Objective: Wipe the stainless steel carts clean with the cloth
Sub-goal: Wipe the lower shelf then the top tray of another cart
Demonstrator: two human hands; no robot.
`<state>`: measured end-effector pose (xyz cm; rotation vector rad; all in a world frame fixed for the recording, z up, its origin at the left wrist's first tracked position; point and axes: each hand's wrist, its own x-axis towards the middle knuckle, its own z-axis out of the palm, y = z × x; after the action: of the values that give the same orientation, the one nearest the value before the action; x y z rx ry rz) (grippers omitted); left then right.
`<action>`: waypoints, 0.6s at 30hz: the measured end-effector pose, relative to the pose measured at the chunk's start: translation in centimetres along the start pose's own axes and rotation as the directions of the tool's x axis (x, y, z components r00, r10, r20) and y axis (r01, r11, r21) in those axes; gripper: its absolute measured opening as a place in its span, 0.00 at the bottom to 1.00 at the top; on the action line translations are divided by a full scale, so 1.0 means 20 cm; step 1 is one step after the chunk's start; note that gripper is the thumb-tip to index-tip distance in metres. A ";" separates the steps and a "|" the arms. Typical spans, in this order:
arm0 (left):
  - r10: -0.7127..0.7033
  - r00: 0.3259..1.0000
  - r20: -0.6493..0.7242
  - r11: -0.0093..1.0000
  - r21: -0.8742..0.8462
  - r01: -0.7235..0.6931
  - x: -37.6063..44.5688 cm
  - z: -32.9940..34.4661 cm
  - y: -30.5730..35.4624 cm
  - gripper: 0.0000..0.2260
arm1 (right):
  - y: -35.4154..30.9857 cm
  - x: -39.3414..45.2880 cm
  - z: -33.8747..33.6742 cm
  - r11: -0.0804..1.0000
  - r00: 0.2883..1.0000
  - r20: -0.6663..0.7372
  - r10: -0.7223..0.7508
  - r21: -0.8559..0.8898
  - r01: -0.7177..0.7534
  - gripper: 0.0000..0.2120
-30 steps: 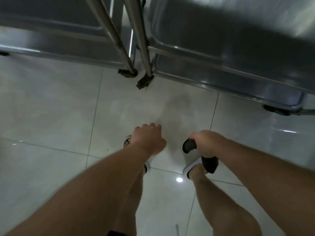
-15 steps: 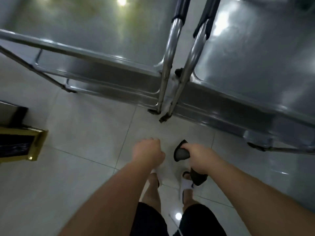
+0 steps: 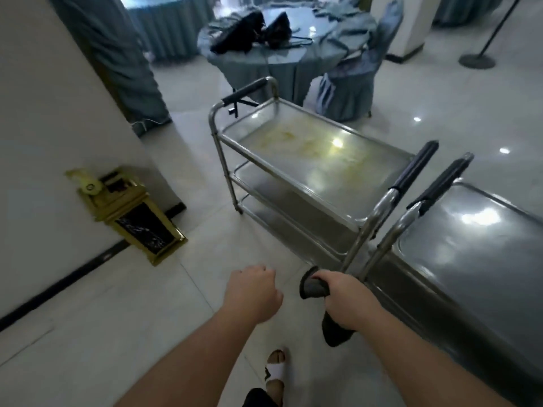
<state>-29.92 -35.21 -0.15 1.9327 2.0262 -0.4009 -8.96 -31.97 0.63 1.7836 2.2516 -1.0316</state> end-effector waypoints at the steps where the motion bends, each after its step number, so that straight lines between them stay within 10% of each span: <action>1: -0.024 0.999 -0.034 1.000 -0.008 0.024 -0.03 -0.03 -0.03 0.23 | -0.05 -0.01 -0.03 1.000 1.000 -0.018 -0.023 -0.015 0.023 0.24; 18: -0.092 0.952 -0.292 0.984 -0.172 0.042 0.03 -0.36 -1.01 0.29 | -1.06 0.40 -0.20 0.955 0.976 -0.124 -0.180 -0.259 0.144 0.29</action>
<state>-50.41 -32.67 5.96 1.9209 2.2346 0.0494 -28.92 -25.06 9.53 1.6411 2.5200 -0.6195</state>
